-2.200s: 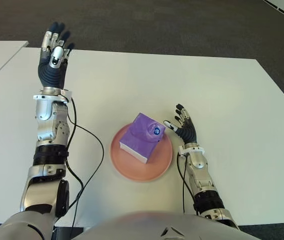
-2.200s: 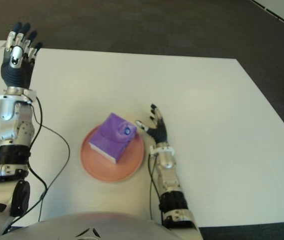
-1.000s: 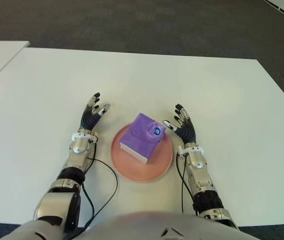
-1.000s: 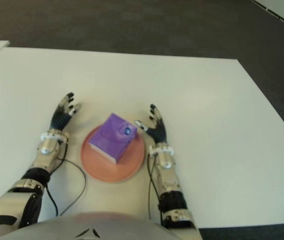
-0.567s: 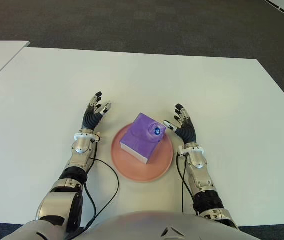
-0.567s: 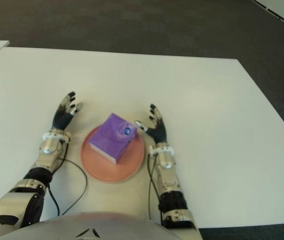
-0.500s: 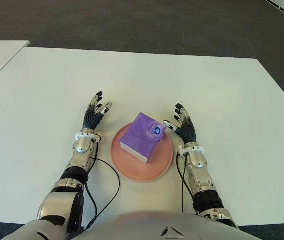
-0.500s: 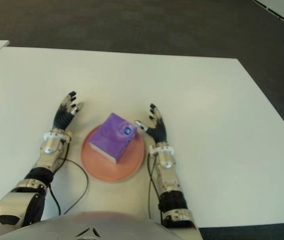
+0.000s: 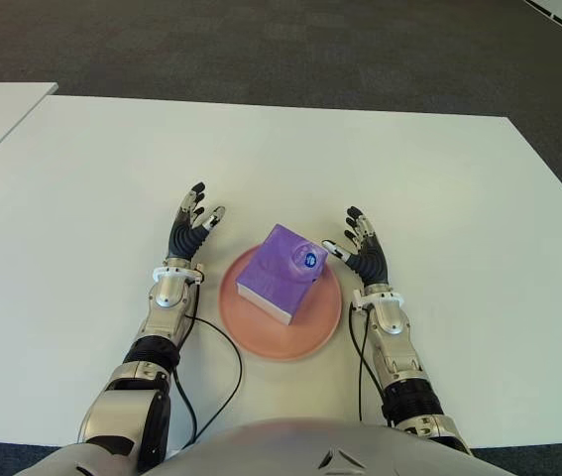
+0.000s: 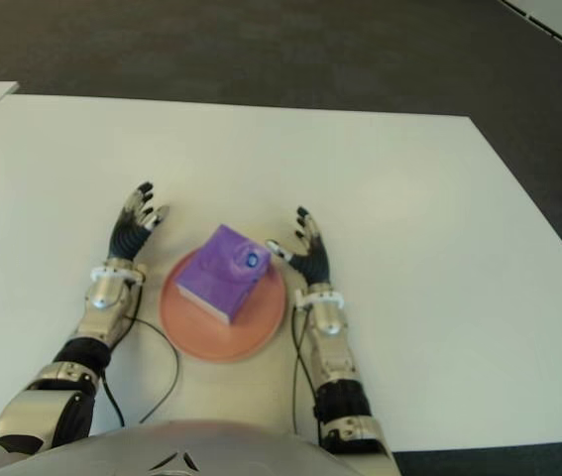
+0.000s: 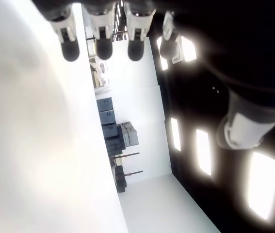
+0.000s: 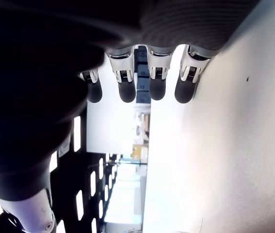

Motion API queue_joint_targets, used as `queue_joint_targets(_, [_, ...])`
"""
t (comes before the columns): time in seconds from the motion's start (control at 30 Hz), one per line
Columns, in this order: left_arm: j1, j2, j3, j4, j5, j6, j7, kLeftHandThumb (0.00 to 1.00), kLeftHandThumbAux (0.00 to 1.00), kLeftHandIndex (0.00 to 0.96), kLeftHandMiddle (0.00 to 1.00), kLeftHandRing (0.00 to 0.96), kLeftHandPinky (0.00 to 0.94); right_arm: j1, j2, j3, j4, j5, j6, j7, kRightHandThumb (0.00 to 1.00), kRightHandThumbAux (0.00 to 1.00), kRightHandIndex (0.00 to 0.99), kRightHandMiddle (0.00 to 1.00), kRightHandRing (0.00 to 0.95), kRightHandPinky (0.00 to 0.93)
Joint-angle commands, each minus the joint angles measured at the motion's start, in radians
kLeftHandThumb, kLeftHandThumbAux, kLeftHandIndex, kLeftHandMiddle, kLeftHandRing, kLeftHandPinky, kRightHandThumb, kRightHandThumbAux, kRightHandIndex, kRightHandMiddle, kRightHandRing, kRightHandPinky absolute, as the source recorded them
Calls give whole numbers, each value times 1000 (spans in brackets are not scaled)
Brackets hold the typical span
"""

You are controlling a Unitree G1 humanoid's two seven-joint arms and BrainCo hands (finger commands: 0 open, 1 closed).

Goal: Put the tissue paper into the plate.

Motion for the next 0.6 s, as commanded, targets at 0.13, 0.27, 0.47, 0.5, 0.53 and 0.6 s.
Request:
queue_joint_targets(0.13, [69,-18,-15,-3,13,40,25,0,536,0,0,0,0,46,1,-4,28,9,50,-2,152,756,4,29,31,70])
queue_joint_targets(0.27, [85,-23,-20,-33,17,59,34,0,536,0,0,0,0,48,0,-5,24,11,52,1,155,755,6,30,33,70])
queue_joint_targets(0.47, [107,-30,-32,-60,25,57,46,0,540,0,0,0,0,53,-2,-4,14,10,56,3,154,748,5,30,33,68])
queue_joint_targets(0.5, [109,-31,-33,-62,26,56,48,0,540,0,0,0,0,54,-2,-4,13,10,56,3,154,747,5,30,33,67])
queue_joint_targets(0.53, [112,-31,-36,-61,28,49,52,0,541,0,0,0,0,54,-2,-4,12,11,56,4,154,746,5,30,33,67])
queue_joint_targets(0.6, [116,-32,-39,-61,30,40,57,0,540,0,0,0,0,56,-3,-4,11,12,55,6,154,744,3,29,32,65])
